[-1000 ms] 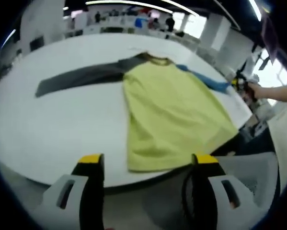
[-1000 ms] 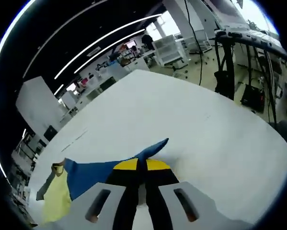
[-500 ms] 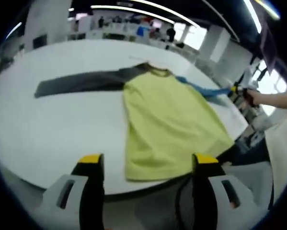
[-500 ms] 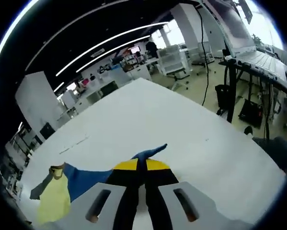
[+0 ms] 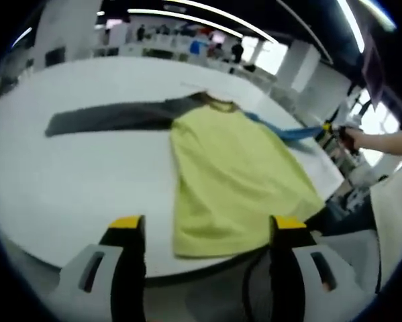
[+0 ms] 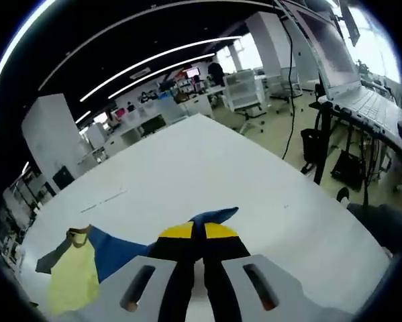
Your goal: Fold the garment on the visible template until the final outline fits inside the template.
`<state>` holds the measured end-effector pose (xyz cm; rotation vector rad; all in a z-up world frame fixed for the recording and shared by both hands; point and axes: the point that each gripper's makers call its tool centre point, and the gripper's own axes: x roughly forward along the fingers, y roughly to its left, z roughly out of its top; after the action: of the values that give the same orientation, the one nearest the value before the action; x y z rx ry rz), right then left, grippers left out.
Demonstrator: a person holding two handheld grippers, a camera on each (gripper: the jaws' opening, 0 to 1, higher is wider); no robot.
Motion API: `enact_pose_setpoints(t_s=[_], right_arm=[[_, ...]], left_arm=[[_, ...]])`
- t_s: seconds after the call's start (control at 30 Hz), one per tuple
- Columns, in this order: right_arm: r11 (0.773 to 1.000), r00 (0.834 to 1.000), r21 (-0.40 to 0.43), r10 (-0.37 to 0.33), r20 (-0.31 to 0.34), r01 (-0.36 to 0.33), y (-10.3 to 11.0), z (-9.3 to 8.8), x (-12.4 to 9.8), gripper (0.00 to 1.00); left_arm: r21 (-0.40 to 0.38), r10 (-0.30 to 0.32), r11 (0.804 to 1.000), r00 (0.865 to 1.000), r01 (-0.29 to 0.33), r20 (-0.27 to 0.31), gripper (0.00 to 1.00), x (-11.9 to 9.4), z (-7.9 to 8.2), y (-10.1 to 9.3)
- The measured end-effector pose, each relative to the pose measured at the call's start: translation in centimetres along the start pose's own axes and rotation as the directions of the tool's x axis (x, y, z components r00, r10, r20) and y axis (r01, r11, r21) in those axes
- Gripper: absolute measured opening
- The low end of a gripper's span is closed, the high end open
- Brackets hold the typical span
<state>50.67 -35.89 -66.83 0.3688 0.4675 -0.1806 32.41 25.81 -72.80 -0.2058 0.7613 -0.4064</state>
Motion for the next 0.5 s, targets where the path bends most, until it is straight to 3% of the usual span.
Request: enact_pose_setpoints(t_s=[0.5], right_arm=[[0.999,1.0,-0.039,0.019,0.009,-0.019,1.7,1.1,-0.1,0.03]], left_arm=[[-0.006,-0.023,1.0,1.0,0.023,0.01,0.71,0.2,0.1,-0.1]])
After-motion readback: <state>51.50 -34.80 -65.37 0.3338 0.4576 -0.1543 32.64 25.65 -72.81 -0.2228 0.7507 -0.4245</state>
